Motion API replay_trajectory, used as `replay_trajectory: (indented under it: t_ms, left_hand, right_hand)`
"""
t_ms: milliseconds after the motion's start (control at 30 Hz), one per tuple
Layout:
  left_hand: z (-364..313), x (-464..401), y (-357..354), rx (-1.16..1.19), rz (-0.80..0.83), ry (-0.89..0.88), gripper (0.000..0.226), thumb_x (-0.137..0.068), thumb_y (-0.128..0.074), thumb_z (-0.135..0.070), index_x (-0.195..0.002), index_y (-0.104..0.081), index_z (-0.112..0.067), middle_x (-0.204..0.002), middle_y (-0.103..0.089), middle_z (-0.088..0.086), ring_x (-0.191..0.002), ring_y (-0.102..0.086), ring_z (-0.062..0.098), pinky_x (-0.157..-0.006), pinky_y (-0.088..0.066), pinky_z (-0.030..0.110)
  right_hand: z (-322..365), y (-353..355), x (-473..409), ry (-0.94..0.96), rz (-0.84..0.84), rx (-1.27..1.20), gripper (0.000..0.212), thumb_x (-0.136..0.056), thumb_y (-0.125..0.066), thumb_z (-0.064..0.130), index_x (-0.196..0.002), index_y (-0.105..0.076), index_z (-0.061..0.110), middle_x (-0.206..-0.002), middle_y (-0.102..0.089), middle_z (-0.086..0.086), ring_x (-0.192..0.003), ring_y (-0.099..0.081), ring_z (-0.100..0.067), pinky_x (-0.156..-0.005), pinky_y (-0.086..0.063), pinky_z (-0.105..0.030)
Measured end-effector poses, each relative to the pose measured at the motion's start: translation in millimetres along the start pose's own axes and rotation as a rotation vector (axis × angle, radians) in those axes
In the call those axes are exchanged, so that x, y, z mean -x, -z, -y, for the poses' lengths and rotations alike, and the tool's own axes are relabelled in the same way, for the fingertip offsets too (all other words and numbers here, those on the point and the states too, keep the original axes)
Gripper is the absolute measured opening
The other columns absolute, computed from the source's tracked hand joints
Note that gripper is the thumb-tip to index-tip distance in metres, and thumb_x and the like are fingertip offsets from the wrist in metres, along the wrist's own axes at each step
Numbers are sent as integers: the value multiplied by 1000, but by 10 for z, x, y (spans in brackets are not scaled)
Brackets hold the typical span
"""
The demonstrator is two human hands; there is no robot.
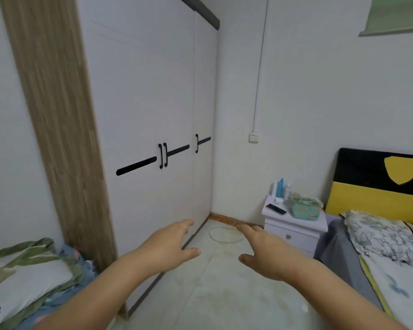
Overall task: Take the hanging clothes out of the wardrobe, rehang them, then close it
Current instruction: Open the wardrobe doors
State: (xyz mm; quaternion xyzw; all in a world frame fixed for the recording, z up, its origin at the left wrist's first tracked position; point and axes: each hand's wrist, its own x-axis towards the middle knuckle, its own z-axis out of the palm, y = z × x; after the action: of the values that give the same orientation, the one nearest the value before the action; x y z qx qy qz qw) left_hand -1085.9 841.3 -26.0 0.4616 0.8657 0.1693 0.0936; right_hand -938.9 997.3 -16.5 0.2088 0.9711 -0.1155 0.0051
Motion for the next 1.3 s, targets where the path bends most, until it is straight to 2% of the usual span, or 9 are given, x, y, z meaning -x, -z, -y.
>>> replay_trajectory:
  t_ms: [233,500,767,1000,1300]
  left_hand:
    - [116,-1146,-41,50,7,-5,63,-91,-52,-42,-144,-23,-24,-141,-41,-2,-123,-43,10,-97,-32,17]
    - [89,-2375,-180,39,-41,104,63,-92,-51,-42,-144,-22,-26,-140,-41,-4,-123,-44,9,-97,-33,18]
    - [-16,-3425,-219,64,-119,222,58,-91,-52,-44,-141,-28,-29,-131,-46,-7,-105,-50,8,-88,-39,18]
    - [525,-4058,-185,53,-126,363,57,-91,-52,-43,-141,-28,-28,-132,-46,-7,-108,-51,8,-91,-40,19]
    - [1515,-5041,230,49,-193,463,57,-91,-51,-43,-141,-28,-28,-133,-47,-5,-112,-51,10,-91,-40,20]
  right_hand:
    - [-432,138,-1059,40,2,-26,67,-94,-50,36,-149,-13,25,-152,-28,-1,-136,-33,-19,-108,-30,-27]
    - [-1229,253,-2300,151,40,-38,64,-94,-50,36,-148,-18,26,-149,-31,-1,-134,-35,-19,-106,-31,-28]
    - [-1874,509,-3439,263,103,17,56,-94,-48,37,-145,-28,22,-139,-39,-4,-126,-42,-22,-103,-35,-29]
    - [-1892,395,-4447,380,176,-7,56,-96,-47,36,-146,-25,24,-147,-32,-2,-133,-36,-20,-109,-32,-30]
    - [-1421,328,-5935,486,155,-17,53,-96,-46,35,-144,-29,21,-145,-35,-2,-132,-36,-20,-108,-30,-28]
